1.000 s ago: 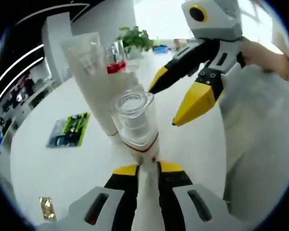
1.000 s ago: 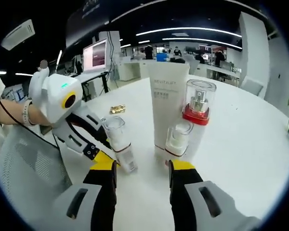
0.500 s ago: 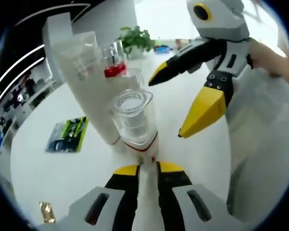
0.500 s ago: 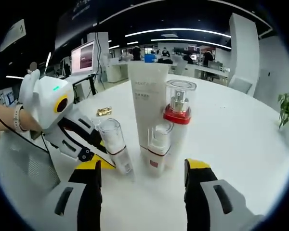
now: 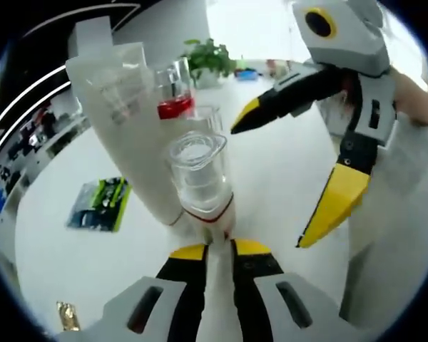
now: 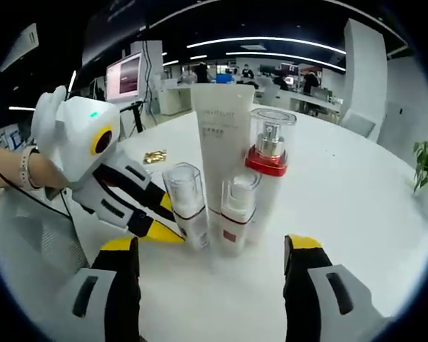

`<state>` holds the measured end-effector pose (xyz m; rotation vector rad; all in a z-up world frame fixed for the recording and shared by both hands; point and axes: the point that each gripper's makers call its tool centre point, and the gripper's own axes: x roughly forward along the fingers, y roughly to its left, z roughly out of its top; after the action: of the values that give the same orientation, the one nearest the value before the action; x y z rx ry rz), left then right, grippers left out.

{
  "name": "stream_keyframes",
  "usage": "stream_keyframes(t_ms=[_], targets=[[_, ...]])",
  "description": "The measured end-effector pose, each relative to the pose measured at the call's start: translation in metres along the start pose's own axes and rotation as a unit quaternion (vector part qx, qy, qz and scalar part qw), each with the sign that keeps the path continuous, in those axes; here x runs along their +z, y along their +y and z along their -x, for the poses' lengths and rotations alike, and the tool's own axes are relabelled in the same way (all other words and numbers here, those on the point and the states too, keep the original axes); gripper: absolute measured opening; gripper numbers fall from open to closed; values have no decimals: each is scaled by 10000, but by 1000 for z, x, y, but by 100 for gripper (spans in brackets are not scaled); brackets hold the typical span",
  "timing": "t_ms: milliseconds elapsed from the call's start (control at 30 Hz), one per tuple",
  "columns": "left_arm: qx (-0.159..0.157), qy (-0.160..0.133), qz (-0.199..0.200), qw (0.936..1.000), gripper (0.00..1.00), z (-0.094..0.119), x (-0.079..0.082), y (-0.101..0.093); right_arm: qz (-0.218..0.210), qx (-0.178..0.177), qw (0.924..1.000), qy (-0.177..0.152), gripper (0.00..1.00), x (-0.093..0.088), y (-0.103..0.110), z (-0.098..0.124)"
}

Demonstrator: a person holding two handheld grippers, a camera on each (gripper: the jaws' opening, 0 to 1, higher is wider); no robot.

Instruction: Arrange the skincare products in the storage area until every visible bottle or jar stands upright without overlapping.

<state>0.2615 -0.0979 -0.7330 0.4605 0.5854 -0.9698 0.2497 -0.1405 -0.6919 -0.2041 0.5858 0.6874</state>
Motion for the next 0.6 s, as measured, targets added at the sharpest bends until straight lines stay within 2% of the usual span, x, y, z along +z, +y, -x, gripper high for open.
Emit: stream_keyframes(t_ms=[600], targets=[[190,-103,159,9996,7,-9,11,8,163,-139,9995,244,85,-7,-5,-1]])
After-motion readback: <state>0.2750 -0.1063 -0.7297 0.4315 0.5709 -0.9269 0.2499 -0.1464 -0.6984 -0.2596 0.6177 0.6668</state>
